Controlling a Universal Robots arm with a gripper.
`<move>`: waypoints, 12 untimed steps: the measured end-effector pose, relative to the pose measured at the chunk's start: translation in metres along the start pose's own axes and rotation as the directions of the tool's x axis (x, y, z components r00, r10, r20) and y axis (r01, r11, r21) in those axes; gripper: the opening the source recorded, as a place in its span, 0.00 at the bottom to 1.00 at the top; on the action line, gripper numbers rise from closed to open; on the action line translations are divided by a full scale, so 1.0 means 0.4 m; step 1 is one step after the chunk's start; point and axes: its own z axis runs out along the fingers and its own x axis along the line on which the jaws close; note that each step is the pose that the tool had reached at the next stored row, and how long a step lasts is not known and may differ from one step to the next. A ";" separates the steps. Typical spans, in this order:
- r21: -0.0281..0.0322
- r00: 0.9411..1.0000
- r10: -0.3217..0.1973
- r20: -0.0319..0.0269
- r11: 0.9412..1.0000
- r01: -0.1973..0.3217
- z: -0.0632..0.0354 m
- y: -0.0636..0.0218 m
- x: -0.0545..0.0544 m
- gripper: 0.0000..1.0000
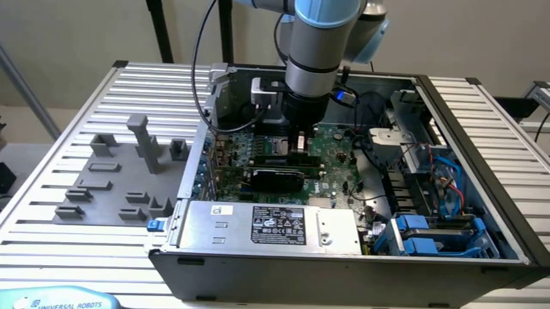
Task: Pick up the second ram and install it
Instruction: 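Insert the second ram into the second slot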
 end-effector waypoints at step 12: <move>-0.022 1.000 0.001 -0.001 1.000 -0.001 -0.024 -0.002 -0.001 0.13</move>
